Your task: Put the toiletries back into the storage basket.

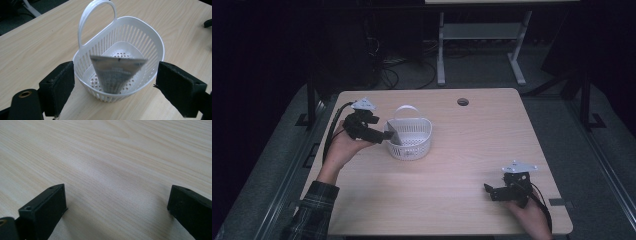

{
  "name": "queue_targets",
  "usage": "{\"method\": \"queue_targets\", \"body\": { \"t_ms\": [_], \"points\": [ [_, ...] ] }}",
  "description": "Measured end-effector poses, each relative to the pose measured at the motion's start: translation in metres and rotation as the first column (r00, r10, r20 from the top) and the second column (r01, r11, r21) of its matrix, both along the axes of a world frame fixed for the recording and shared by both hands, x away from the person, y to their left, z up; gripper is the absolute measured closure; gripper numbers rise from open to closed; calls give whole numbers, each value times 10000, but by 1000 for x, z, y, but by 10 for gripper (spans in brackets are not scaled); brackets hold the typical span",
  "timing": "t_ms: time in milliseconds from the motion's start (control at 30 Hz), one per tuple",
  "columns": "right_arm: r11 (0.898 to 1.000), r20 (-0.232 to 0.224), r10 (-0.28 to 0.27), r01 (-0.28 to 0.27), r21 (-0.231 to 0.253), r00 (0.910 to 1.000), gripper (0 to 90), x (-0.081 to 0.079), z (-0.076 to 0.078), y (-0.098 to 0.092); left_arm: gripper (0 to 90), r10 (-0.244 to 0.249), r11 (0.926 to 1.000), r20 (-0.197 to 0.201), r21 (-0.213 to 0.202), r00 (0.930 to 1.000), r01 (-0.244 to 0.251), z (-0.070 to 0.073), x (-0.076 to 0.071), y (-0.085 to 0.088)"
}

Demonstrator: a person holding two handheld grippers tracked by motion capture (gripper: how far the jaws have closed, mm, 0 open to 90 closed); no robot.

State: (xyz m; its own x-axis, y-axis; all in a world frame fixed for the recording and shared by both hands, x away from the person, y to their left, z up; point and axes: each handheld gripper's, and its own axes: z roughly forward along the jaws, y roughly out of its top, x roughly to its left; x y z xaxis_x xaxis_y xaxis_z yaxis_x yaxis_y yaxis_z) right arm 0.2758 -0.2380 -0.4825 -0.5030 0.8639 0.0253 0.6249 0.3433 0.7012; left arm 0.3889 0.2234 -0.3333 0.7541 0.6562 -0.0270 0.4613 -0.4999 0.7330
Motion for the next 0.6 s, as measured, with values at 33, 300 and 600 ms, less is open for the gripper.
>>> {"method": "queue_targets", "body": {
  "t_ms": [33,300,600],
  "points": [
    [10000,-2,1,-1,1,10000,15,0,0,0,147,-7,10000,-3,-21,10000,7,0,-1,1],
    [10000,-2,1,-1,1,10000,15,0,0,0,148,84,9999,110,-128,9999,-82,-2,-14,12],
    [10000,15,4,-4,-9,10000,15,0,0,0,149,192,9997,189,-182,9996,-188,-9,-32,24]
  ]
}}
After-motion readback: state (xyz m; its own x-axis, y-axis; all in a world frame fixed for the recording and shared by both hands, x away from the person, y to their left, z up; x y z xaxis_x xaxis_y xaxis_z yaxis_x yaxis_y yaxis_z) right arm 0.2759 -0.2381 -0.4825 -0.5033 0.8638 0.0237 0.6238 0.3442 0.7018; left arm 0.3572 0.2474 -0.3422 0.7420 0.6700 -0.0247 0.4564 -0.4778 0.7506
